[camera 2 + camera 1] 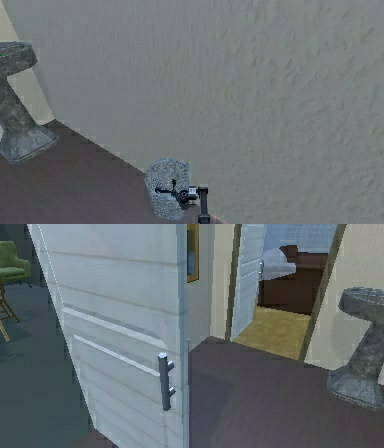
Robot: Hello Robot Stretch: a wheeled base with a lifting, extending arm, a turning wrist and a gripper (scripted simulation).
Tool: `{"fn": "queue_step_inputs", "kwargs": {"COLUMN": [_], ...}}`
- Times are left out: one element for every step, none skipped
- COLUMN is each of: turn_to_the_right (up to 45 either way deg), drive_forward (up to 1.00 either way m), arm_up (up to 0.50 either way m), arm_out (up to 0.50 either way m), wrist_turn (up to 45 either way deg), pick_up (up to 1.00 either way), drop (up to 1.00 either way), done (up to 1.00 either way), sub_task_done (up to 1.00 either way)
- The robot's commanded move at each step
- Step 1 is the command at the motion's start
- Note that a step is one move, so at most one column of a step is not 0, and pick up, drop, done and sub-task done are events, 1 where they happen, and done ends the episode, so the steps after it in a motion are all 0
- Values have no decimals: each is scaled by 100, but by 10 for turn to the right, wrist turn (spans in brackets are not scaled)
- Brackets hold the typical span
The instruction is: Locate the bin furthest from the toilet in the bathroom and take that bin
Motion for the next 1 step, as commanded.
{"fn": "queue_step_inputs", "kwargs": {"turn_to_the_right": [0], "drive_forward": [0], "arm_up": [0], "arm_out": [0], "wrist_turn": [0], "pick_up": [0], "drop": [0], "done": [100], "sub_task_done": [0]}}
